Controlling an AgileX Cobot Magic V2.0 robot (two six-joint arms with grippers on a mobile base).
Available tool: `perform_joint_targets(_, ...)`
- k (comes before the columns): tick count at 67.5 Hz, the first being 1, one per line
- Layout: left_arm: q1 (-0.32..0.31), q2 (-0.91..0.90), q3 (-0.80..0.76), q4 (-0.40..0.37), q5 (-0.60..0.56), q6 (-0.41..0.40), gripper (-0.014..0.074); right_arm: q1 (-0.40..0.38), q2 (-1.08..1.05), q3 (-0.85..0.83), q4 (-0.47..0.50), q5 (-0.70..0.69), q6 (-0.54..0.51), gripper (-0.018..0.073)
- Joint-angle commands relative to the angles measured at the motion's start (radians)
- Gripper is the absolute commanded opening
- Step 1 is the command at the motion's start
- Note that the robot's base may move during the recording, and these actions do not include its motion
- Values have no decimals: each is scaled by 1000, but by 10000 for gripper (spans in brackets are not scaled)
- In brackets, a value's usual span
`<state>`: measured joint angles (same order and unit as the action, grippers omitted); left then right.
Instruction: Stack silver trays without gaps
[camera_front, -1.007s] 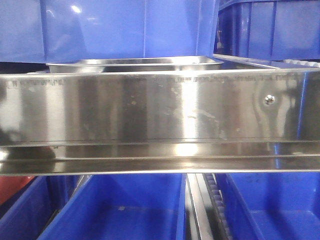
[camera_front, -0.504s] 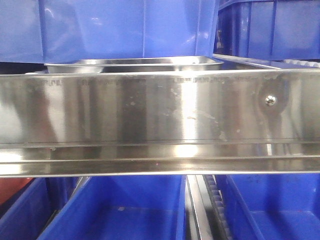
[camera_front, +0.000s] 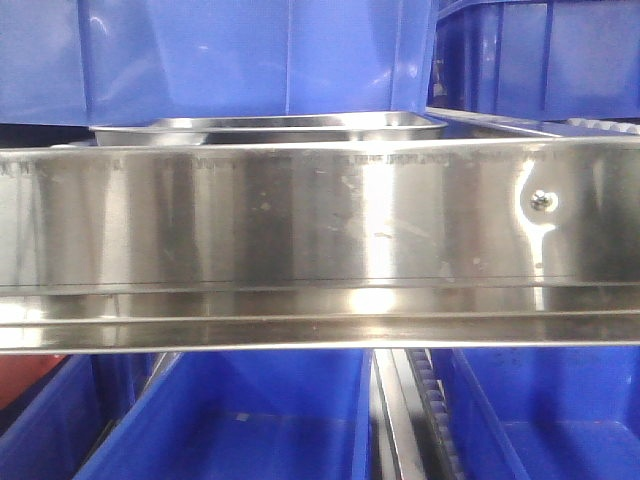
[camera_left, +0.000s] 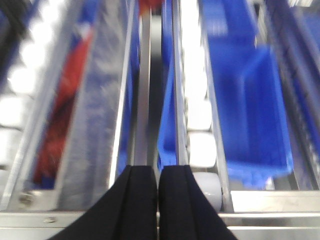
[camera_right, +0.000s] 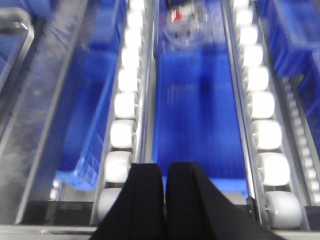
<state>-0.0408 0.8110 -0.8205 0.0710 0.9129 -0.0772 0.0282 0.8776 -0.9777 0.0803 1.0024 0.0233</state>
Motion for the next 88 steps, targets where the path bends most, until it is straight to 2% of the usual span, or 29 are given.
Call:
perform_joint_targets(1,2,40,-10,-27,-23,-5,12,3,42,-10,9,-11,1,-20)
perform_joint_targets(9,2,102,-10,-33,-118,-5,12,3,98,-10,13,-83,1,-20)
perform_joint_targets(13,2,125,-11,-43,-154,-5,12,3,131,-18,49,-101,2,-20)
perform_joint_targets(18,2,157,-23,-71,-159,-50,12,5,184,-40,116,-54,18,-14)
perform_joint_targets(24,-21,215,-63,-88,-120,-69,3,37,259,-69,111,-41,90,-14)
perform_joint_targets(29,-73,273,-106,-25,-97,-104,-8,98,329,-102,52,-63,177,-14)
perform_joint_targets(38,-206,396,-195,139,-83,-297,-8,243,460,-210,-114,-59,351,-14)
perform_joint_targets(42,-251,458,-249,172,-62,-355,-8,282,516,-267,-112,-46,369,-14)
perform_joint_targets(49,-281,571,-361,144,18,-369,-8,333,629,-391,-107,23,411,-14)
perform_joint_targets(58,-285,706,-504,125,115,-369,-8,375,741,-517,-109,71,452,-14)
perform_joint_targets(68,-285,790,-598,110,124,-369,-8,405,837,-623,-109,134,479,-14)
perform_joint_targets(79,-287,819,-631,35,107,-369,-8,428,894,-673,-110,148,485,-14)
perform_joint_targets(88,-330,823,-631,40,58,-376,-8,428,906,-677,-110,139,486,-14)
